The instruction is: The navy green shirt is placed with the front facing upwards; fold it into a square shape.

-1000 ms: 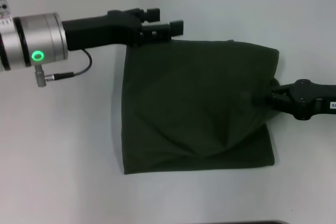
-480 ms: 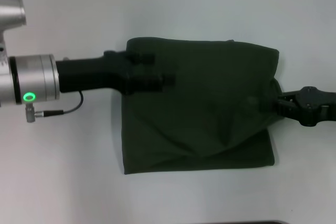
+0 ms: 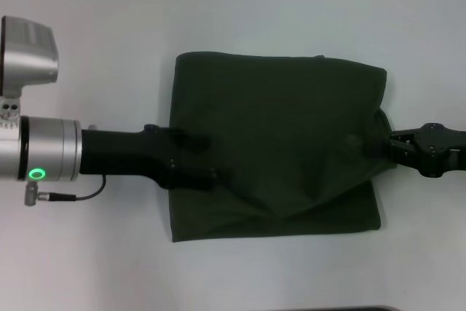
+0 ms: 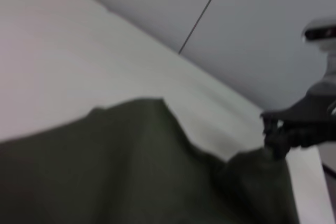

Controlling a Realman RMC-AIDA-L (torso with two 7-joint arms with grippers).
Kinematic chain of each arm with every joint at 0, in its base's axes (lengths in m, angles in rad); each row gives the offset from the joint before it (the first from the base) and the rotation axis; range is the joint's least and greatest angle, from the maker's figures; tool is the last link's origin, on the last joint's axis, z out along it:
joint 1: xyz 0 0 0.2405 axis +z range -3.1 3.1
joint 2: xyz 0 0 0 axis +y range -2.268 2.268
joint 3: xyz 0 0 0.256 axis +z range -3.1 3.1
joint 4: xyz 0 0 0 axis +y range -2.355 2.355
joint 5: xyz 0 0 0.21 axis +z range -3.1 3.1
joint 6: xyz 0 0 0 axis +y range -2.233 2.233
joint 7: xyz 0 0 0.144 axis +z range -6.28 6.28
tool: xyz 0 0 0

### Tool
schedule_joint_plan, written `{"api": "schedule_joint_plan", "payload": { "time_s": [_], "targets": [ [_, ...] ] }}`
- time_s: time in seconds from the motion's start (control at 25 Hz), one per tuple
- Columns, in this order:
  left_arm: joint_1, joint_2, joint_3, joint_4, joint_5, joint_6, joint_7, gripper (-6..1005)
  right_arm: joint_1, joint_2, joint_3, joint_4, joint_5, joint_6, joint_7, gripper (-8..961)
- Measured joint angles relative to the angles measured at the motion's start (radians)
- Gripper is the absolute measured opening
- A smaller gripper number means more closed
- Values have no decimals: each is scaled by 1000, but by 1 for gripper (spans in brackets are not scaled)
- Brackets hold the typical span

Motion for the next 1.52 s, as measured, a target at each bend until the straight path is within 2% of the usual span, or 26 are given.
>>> {"api": "schedule_joint_plan", "payload": {
  "time_s": [0.16,0.56,1.2,1.52],
  "targets": [
    [4,0,-6,0,62,-2,-4,903,0,0,0,0,0,0,2,12],
    [0,6,-9,0,119,12,-24,903,-8,0,1,0,-4,0,-3,14],
    [-11,6,-9,8,122,16,-32,903,-84,-5,0,3,-32,-14,-8,17],
    [-17,6,-8,4,122,18,-34,903,-121,-21,24,0,-32,-50,-18,19]
  ]
}}
